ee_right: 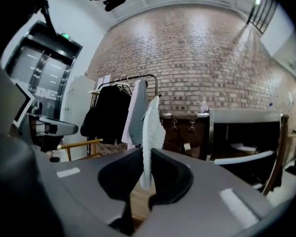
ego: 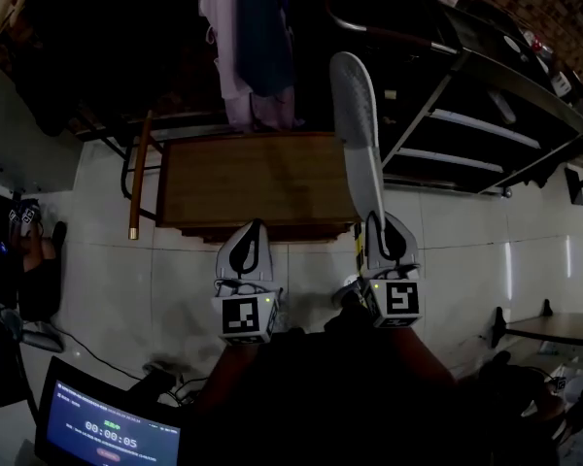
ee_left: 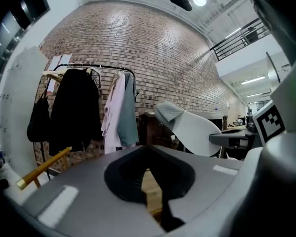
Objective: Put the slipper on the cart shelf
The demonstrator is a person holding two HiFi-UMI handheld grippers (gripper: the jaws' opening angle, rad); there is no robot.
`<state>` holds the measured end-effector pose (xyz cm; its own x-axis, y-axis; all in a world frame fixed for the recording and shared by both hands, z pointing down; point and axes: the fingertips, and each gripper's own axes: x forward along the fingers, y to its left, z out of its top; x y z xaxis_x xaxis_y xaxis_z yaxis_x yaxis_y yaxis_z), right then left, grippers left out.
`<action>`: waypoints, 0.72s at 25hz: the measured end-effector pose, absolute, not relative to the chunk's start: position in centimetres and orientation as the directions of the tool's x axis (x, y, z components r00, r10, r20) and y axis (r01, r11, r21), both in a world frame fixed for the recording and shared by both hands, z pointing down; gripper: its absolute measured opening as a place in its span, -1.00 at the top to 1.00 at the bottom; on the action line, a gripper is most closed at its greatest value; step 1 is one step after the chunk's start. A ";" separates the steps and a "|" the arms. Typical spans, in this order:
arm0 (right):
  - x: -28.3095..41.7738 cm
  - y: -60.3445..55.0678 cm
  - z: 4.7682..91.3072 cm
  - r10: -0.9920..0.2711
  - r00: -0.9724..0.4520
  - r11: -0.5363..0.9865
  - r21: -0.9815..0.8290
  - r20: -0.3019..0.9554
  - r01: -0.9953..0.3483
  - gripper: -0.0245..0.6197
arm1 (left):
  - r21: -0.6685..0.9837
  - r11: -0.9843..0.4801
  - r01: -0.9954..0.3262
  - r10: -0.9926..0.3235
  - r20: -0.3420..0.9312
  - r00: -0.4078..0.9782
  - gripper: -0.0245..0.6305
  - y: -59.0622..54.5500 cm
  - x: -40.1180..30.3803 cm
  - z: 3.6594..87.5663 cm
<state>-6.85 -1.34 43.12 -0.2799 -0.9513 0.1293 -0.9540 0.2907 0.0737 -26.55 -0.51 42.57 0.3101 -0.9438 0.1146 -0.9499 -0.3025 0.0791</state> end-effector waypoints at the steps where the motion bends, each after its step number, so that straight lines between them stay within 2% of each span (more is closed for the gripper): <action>1: -7.3 -1.3 42.2 -0.956 -0.274 0.286 0.123 0.103 -0.950 0.82 | 0.075 -0.306 -0.949 -0.944 0.108 0.313 0.88 -0.5 -26.6 42.3; 6: -8.4 -1.0 39.8 -0.964 -0.262 0.261 0.292 0.037 -0.920 0.82 | 0.056 -0.342 -0.938 -0.936 0.071 0.346 0.88 -0.3 -26.6 40.9; 18: -7.0 -0.5 39.1 -0.973 -0.228 0.226 0.302 0.029 -0.926 0.81 | 0.004 -0.378 -0.926 -0.925 0.033 0.378 0.88 -0.2 -25.5 39.2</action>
<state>-7.03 -0.54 39.11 -0.2280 -0.9732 0.0287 -0.9261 0.2259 0.3022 -25.47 -0.20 39.18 0.3779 -0.9252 0.0335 -0.9258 -0.3780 0.0037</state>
